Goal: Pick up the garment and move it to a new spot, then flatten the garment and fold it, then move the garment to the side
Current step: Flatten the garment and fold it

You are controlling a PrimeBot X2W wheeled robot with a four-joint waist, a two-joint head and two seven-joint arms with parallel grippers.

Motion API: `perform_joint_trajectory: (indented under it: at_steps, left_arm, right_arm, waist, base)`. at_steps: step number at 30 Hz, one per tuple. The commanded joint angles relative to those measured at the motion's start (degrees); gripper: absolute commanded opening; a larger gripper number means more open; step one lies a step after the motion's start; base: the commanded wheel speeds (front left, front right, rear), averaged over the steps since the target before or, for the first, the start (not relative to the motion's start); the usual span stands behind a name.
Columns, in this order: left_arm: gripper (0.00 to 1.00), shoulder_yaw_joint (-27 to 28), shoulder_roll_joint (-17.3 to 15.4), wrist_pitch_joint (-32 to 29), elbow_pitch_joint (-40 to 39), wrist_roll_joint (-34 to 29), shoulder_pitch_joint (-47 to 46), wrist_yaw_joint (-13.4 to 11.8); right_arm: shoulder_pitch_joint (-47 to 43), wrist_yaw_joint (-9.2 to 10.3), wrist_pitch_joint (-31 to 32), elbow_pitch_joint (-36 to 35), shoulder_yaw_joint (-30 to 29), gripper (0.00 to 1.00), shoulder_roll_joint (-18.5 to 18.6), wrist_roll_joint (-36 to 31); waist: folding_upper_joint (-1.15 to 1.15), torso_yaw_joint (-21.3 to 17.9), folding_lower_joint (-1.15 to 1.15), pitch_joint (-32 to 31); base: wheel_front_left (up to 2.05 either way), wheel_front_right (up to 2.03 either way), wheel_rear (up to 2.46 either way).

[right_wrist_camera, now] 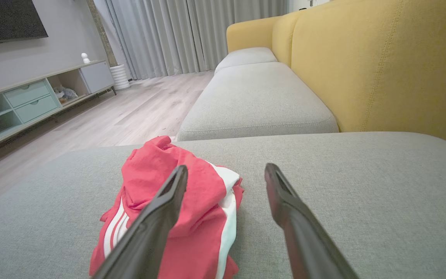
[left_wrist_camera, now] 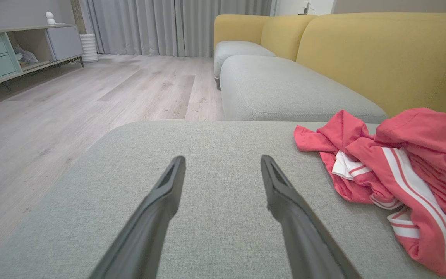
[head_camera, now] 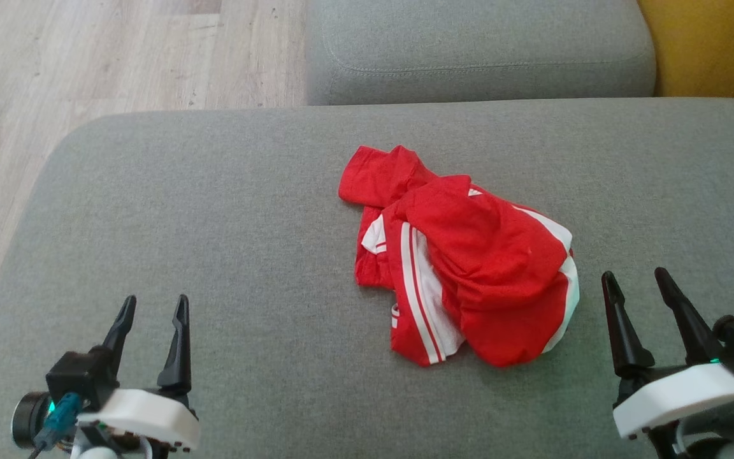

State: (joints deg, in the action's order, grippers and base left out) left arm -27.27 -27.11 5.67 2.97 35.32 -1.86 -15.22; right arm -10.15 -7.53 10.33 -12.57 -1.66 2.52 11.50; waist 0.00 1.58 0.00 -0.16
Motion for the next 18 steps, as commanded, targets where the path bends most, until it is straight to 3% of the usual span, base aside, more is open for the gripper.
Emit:
perform_joint_trajectory:
  at_steps: [1,18]
  left_arm:
    - [1.00,2.4,-1.9,0.3,-1.5,-0.3,-2.5,-0.6]
    - [1.00,2.1,-2.0,0.6,-0.7,-0.7,-3.2,-1.5]
  right_arm:
    - [1.6,0.04,0.1,-2.6,1.2,1.00,0.4,-0.5]
    - [1.9,0.04,0.2,-3.0,1.1,1.00,0.4,-0.7]
  waist:
    - [0.00,0.0,0.00,0.1]
    - [0.00,0.1,0.00,0.2]
  base:
    - [0.00,0.00,0.00]
    - [0.00,0.00,0.00]
